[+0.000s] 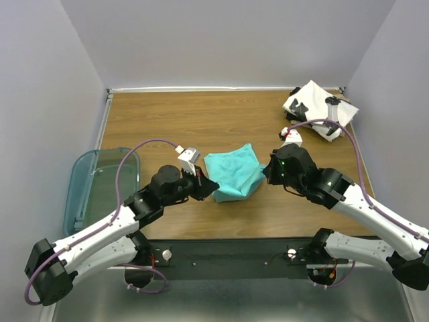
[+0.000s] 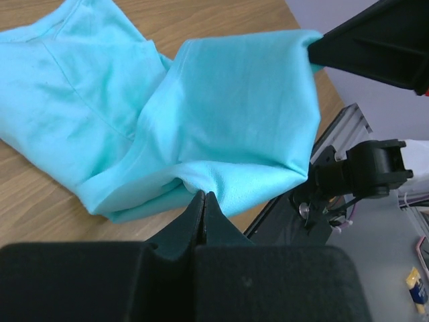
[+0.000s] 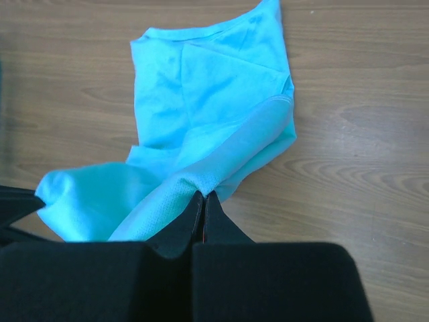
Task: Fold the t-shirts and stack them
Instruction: Fold the tshirt
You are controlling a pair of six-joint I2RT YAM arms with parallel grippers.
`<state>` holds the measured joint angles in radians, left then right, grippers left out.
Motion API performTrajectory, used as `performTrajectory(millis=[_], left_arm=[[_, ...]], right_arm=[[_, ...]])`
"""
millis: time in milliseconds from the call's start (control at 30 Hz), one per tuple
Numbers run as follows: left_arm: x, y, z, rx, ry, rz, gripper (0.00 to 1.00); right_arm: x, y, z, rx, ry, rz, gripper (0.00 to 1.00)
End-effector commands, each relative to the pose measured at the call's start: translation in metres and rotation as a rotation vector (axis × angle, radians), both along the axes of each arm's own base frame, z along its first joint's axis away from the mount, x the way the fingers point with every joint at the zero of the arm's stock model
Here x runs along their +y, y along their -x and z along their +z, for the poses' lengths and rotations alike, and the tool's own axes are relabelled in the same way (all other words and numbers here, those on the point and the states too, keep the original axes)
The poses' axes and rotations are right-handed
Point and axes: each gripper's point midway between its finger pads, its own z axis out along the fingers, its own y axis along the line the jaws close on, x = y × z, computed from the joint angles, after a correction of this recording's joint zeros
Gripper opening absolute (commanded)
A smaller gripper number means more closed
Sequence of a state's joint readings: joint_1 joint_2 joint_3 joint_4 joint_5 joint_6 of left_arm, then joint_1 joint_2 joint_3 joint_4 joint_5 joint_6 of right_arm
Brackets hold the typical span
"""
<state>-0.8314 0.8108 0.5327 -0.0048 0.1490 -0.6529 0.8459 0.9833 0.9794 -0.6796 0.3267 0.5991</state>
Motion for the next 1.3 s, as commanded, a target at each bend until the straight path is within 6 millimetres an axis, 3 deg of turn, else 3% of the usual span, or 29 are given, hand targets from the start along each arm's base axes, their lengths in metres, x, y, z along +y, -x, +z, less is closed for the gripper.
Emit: performTrajectory(millis=[0,233,533,867,1167,1267], left_arm=[[-0.004,-0.015,-0.005,0.001,0.022,0.060,0.00],[-0.012,-0.032,-0.007,-0.006,0.043,0.086,0.00],[0.001,-0.064,-0.014,-0.014,0.073,0.128,0.00],[0.002,-0.106,-0.038,0.012,0.050,0.128,0.00],[0.000,-0.147,-0.034,0.014,0.075,0.138,0.00],[0.004,-0.166,-0.036,0.026,0.075,0.159,0.00]], right_arm=[[-0.013,-0.021,0.026,-0.116,-0.015,-0.134,0.01],[-0.012,-0.048,0.036,-0.191,0.044,-0.202,0.00],[-0.008,-0.084,0.038,-0.240,0.110,-0.260,0.00],[-0.012,-0.143,0.015,-0.190,0.132,-0.274,0.00],[-0.021,-0.184,-0.016,-0.131,0.159,-0.280,0.00],[-0.023,-0.201,-0.019,-0.128,0.161,-0.285,0.00]])
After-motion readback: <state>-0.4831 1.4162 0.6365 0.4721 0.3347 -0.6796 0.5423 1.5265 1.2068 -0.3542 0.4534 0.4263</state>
